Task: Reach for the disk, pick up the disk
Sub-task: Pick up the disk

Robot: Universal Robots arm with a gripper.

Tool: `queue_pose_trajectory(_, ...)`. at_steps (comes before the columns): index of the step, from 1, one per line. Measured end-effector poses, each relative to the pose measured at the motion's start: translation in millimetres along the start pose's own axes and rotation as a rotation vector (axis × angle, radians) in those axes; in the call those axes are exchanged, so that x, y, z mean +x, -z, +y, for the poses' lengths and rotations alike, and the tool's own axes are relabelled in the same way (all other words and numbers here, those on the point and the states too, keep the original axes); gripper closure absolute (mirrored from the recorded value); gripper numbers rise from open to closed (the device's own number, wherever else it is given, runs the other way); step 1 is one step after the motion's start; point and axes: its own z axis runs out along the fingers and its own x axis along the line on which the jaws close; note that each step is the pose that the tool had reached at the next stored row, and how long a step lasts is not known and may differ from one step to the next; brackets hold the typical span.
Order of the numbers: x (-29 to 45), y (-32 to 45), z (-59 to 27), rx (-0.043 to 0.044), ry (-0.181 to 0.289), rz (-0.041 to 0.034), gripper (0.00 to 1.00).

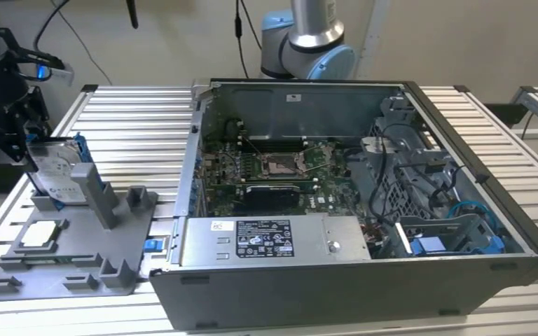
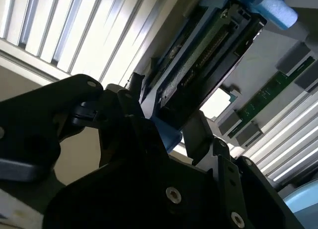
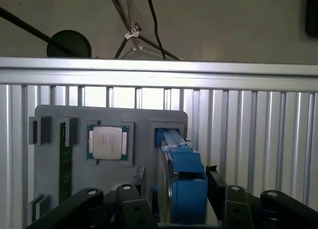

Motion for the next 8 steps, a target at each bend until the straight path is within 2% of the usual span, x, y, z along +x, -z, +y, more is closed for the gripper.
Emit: queue_pose_trajectory(8,0.0,-0.2,0.0,0.0002,0.001,-0.0001,0.00)
